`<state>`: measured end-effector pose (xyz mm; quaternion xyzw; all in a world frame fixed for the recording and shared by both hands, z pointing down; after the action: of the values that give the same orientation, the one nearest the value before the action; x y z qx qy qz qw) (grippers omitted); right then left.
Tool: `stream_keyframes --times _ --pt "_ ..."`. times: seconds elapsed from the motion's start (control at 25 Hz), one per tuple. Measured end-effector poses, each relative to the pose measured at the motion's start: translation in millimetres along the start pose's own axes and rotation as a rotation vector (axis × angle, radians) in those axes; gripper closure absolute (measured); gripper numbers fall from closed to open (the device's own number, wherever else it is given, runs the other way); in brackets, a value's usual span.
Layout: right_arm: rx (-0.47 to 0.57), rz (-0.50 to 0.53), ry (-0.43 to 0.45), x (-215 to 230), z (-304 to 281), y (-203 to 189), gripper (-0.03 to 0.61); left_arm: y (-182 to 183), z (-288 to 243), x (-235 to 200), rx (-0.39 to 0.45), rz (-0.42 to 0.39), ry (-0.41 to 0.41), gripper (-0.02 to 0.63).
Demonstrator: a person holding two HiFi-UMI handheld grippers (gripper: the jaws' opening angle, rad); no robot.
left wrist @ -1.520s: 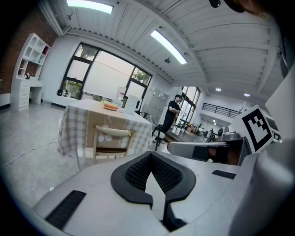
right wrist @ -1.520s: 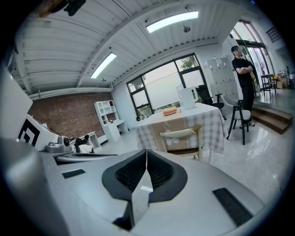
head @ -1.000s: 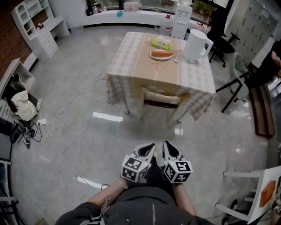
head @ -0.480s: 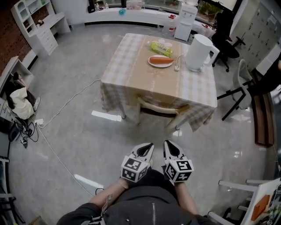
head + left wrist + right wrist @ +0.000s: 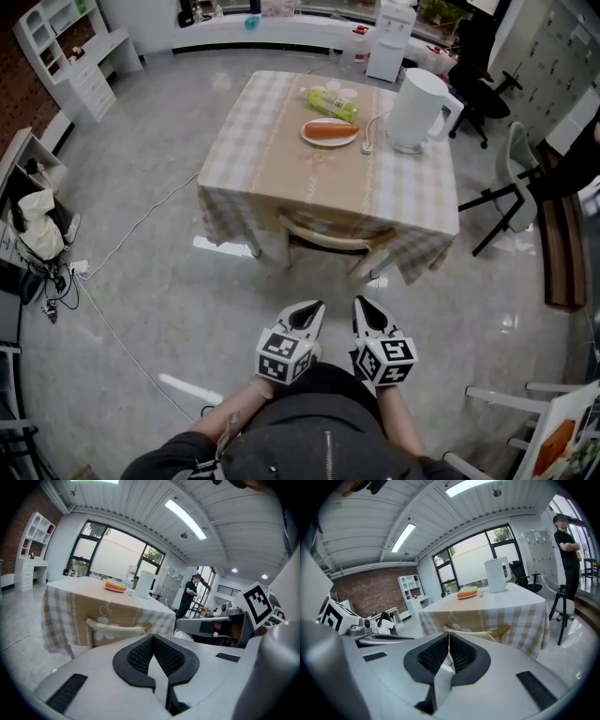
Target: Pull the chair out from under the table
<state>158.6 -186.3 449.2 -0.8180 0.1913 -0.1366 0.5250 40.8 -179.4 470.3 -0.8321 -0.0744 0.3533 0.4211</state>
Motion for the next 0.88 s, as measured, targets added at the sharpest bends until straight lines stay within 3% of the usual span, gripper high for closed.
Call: stream_keyframes --times 0.52,0.72,0.88 --pt "0.021 -0.034 -0.059 16.5 12.5 -12.3 0.566 -2.4 -9.4 4.2 -0.049 -0.096 0.004 0.609" --pt "-0.02 0.074 -0.095 14.2 13.8 -17.7 0.566 0.2 -9.4 4.2 -0.088 -0.197 -0.018 0.609" --pt "-0.011 0.139 -0.115 15.6 5.9 -11.6 0.566 3.5 -14.3 7.8 -0.131 -0.266 -0.085 0.608"
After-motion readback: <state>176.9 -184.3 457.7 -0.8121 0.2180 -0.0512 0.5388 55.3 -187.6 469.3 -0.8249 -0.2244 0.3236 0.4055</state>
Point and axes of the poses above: the fingertips, and each gripper's own axes: z backward along the fingers, x to its right, y out of its top, the point moved 4 cm from there along z, backward along the fingers, and after that the axes turned 14 degrees about z, right-handed, at the moved point
